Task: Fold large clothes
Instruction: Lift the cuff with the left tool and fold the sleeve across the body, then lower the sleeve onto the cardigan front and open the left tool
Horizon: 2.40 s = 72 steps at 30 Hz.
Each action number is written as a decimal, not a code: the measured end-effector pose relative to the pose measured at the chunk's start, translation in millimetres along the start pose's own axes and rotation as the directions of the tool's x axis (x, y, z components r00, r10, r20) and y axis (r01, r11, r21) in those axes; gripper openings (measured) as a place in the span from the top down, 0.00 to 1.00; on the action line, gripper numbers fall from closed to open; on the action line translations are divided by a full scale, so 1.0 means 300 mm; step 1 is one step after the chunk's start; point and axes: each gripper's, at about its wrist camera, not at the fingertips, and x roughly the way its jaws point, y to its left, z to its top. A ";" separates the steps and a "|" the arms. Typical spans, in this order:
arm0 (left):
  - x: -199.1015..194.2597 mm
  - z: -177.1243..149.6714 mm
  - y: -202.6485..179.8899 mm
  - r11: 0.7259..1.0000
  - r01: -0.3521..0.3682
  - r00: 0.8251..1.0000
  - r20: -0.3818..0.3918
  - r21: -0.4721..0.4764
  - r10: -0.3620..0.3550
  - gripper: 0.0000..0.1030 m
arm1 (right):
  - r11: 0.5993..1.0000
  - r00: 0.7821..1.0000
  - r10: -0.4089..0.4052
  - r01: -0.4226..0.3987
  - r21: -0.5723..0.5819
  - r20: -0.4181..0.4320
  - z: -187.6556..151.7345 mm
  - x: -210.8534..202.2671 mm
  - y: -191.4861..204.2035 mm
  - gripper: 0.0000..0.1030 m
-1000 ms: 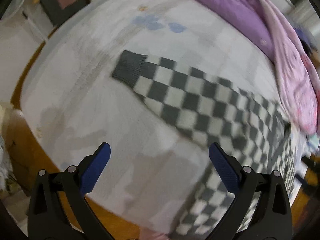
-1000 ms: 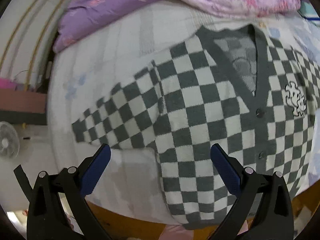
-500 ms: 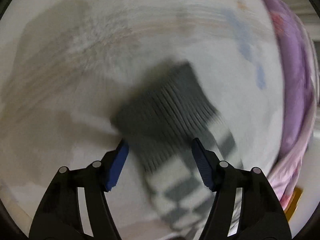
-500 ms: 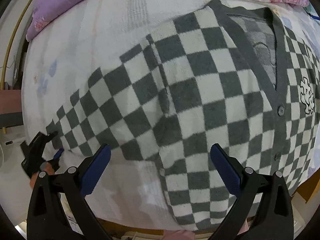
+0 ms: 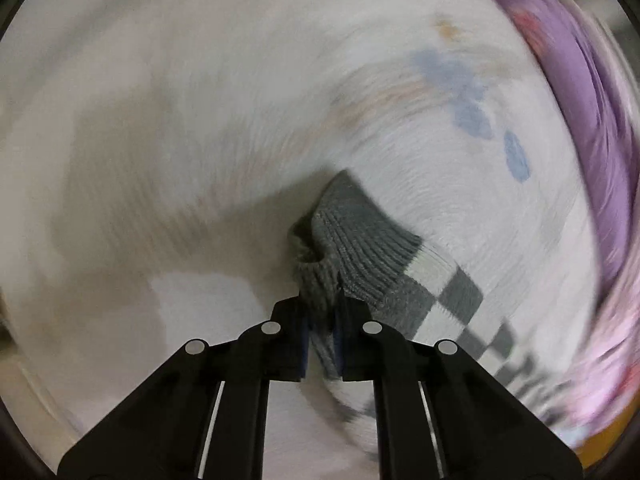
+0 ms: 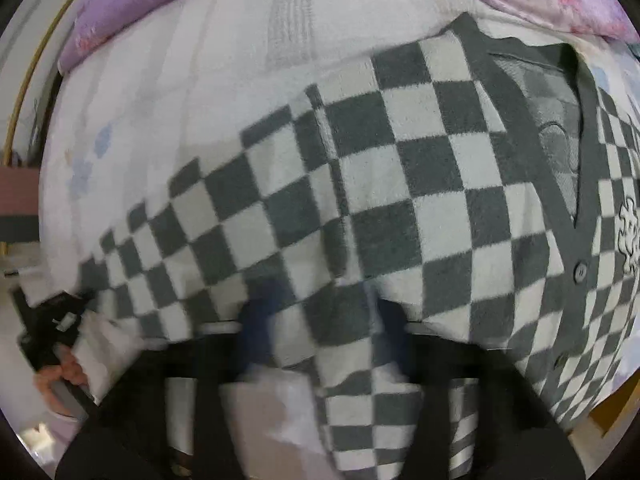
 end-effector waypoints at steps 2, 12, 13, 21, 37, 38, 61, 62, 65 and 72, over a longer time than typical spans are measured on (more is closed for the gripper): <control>-0.058 -0.004 -0.068 0.994 -0.062 0.996 0.073 0.095 0.055 0.91 | 0.996 0.996 0.084 -0.084 0.002 -0.016 0.014 0.038 -0.036 0.99; -0.335 -0.036 -0.244 0.963 -0.101 0.968 0.250 0.250 0.036 0.91 | 0.992 0.983 0.123 -0.123 0.009 -0.137 0.075 0.322 -0.114 1.00; -0.365 -0.062 -0.257 0.961 -0.094 0.965 0.260 0.260 0.024 0.91 | 0.992 0.982 0.128 -0.128 0.008 -0.140 0.078 0.324 -0.116 1.00; -0.634 -0.231 -0.492 0.906 -0.071 0.924 0.369 0.417 -0.097 0.91 | 0.992 0.989 0.058 -0.072 -0.100 -0.137 0.089 0.337 -0.049 0.99; -0.850 -0.970 -1.169 0.621 -0.109 0.876 0.370 0.776 -0.309 0.91 | 0.917 0.906 0.389 -0.399 0.029 0.167 -0.021 -0.213 -0.395 1.00; -0.841 -1.033 -1.204 0.599 -0.101 0.878 0.354 0.795 -0.322 0.91 | 0.917 0.902 0.383 -0.398 0.039 0.197 -0.043 -0.257 -0.475 1.00; -0.142 -1.940 -1.773 0.190 0.122 0.989 -0.105 0.974 -0.100 0.50 | 0.725 0.926 0.104 -0.320 0.610 0.363 -0.610 -0.462 -1.622 0.86; -0.171 -1.925 -1.762 0.195 0.157 0.983 -0.134 0.968 -0.126 0.31 | 0.735 0.929 0.102 -0.311 0.602 0.356 -0.596 -0.461 -1.605 0.82; -0.238 -1.851 -1.715 0.208 0.174 0.976 -0.141 0.963 -0.166 0.30 | 0.784 0.937 0.073 -0.266 0.560 0.342 -0.536 -0.467 -1.541 0.46; -0.212 -1.498 -1.470 0.374 0.147 0.987 -0.109 0.916 -0.120 0.66 | 0.912 0.922 0.143 -0.264 0.314 0.361 -0.286 -0.432 -1.274 0.46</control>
